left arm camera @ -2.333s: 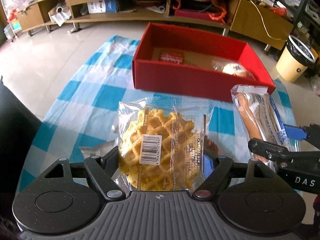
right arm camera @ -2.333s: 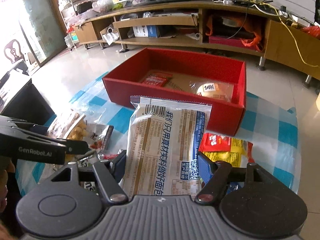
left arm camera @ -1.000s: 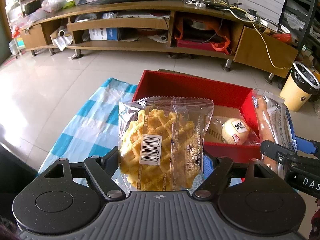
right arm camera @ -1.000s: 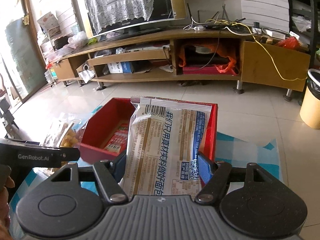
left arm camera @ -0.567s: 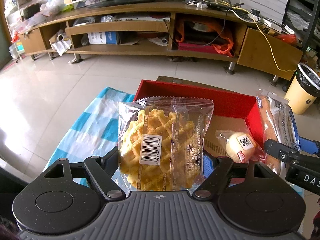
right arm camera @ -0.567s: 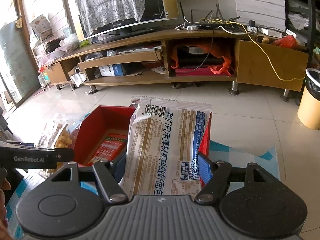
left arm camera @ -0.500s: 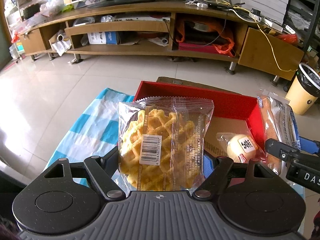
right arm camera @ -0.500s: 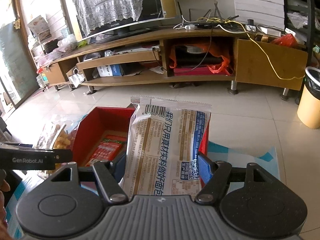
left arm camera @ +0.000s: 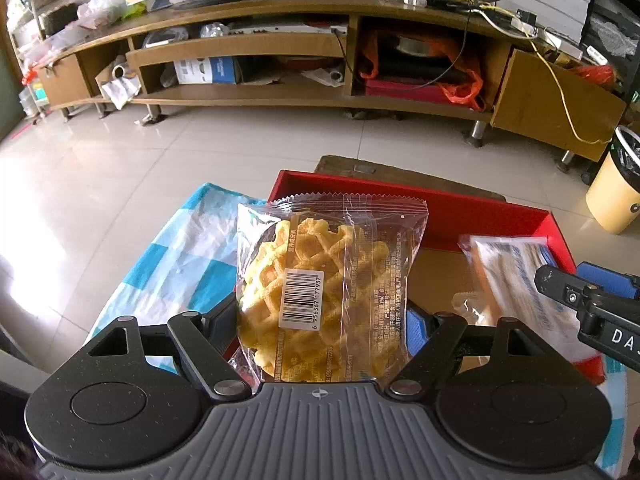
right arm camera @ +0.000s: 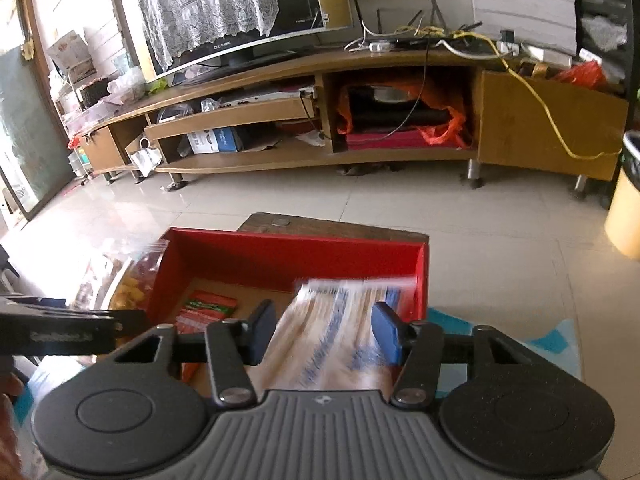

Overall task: Organize snacks
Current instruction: 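Open the right tool to drop the bread bag in the box while the left tool releases the waffle pack, then withdraw both open tools up from the red box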

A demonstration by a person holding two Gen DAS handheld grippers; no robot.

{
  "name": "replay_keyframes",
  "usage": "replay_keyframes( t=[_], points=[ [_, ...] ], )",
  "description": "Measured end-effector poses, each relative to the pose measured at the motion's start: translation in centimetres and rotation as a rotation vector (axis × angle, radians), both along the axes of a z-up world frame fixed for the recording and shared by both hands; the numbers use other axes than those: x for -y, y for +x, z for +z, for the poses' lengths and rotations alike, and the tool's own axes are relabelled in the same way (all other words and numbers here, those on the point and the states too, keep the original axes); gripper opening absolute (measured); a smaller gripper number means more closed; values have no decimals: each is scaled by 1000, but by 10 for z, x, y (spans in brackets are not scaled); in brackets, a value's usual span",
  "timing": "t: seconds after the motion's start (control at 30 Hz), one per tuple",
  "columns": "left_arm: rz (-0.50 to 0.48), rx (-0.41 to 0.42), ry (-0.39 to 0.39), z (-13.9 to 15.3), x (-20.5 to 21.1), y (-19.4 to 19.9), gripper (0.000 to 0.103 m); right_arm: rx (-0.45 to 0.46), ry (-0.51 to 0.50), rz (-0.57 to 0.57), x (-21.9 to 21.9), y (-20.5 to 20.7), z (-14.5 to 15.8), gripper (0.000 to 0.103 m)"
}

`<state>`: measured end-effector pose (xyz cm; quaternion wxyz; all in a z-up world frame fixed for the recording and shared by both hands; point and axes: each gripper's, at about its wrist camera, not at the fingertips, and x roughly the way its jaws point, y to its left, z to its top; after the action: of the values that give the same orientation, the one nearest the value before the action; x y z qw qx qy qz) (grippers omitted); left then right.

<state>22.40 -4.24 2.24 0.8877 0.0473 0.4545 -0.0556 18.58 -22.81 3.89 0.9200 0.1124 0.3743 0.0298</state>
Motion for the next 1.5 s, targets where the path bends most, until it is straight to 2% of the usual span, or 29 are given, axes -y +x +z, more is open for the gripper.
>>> replay_keyframes(
  t=[0.13, 0.37, 1.1, 1.5],
  points=[
    [-22, -15, 17, -7, 5, 4, 86, -37, -9, -9, 1, 4, -9, 52],
    [-15, 2, 25, -3, 6, 0, 91, -40, 3, -24, 3, 2, -7, 52],
    [-15, -5, 11, 6, -3, -25, 92, -45, 10, -12, -3, -19, 1, 54],
    [-13, -20, 0, 8, -14, -51, 92, -72, -8, 14, -11, -41, -2, 56]
  ],
)
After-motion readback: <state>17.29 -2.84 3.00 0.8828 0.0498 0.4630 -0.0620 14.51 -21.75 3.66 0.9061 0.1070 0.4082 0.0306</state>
